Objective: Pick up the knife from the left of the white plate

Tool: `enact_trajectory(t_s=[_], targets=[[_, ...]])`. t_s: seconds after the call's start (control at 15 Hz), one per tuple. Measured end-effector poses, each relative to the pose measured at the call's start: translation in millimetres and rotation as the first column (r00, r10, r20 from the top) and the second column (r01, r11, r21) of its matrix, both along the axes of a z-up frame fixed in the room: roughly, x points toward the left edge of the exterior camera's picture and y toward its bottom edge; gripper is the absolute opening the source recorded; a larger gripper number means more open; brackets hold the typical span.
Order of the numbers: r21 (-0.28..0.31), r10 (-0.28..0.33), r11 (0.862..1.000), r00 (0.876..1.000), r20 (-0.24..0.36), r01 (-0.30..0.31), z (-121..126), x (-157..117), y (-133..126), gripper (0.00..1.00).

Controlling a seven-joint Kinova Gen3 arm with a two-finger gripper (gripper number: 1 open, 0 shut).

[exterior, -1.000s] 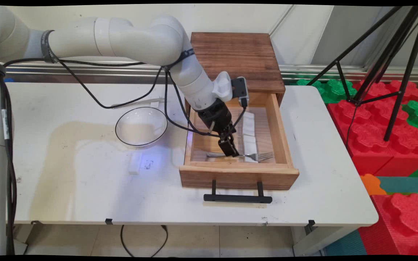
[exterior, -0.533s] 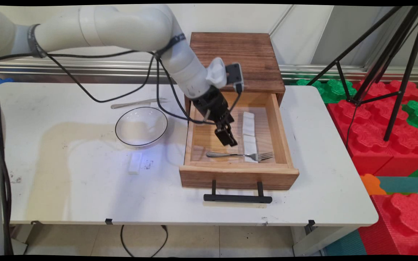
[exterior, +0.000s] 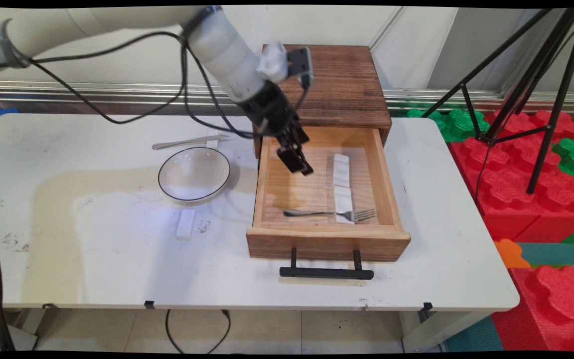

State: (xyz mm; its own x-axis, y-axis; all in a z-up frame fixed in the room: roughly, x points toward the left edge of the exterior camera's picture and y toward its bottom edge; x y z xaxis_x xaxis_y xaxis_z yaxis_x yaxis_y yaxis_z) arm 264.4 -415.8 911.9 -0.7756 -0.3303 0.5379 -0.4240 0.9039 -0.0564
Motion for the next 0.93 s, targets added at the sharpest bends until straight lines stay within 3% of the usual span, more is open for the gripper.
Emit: enact_trajectory(t_s=[0.47, 0.93], targets=[[-0.004, 0.077, 0.997, 0.997, 0.0, -0.077, 45, 77, 18, 1.0], [-0.006, 0.138, 0.99, 0.99, 0.038, -0.138, 62, 153, 32, 1.0]])
